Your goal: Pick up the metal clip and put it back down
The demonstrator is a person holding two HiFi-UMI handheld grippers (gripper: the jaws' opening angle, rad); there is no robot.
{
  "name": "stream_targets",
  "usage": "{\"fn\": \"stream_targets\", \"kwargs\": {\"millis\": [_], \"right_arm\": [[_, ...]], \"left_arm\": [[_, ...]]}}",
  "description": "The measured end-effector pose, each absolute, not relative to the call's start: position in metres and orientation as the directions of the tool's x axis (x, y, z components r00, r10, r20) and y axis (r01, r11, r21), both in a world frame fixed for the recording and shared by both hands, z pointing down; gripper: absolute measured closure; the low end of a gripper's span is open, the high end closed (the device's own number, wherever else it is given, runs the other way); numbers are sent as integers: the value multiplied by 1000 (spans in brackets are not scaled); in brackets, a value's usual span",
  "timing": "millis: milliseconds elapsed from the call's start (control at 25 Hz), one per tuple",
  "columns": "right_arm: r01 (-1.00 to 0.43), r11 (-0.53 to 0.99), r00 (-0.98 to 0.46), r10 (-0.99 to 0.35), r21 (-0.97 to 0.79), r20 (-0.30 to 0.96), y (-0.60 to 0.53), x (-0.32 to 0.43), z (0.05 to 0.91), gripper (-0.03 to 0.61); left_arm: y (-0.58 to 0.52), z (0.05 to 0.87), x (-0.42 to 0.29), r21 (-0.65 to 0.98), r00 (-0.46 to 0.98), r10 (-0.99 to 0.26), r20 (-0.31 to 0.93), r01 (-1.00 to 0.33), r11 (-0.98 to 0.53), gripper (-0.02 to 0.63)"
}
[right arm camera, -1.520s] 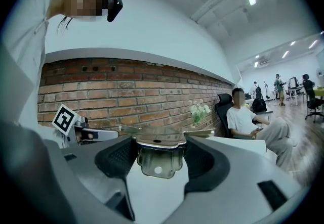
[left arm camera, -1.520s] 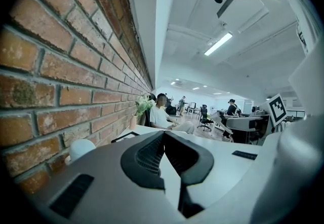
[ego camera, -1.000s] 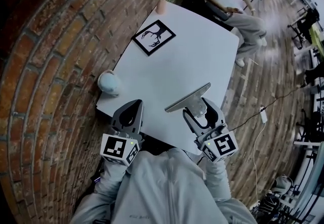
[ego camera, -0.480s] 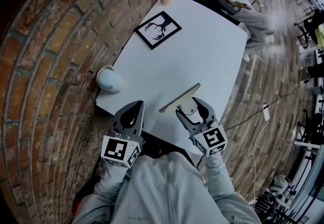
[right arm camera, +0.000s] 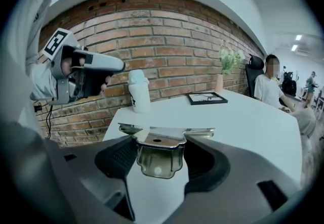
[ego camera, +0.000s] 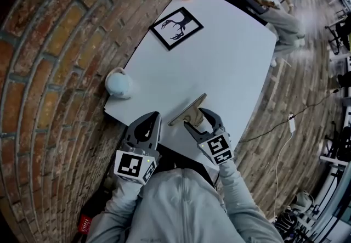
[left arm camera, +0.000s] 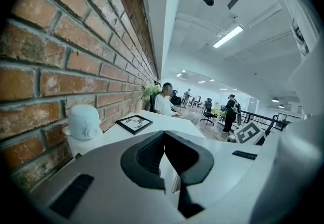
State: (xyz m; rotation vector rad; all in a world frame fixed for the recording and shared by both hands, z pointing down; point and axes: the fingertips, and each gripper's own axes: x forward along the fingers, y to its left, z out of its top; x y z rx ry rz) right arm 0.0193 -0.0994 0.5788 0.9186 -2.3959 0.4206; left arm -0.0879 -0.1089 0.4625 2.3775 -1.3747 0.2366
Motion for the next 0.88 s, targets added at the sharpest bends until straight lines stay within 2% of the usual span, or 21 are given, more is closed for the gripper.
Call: {"fn": "stream_targets", "kwargs": {"millis": [440,880], "right_arm": [[-610,792,-590,-431,-27,683,-93,3,631,284],[-601,798,-578,-393,-47,715,-93,0,648,282]], "left_arm": [[-104,484,-87,260,504,-791,347,-862,-435,587],[-106,479,-89,255,488,-805,338,-870,-421,588]]}}
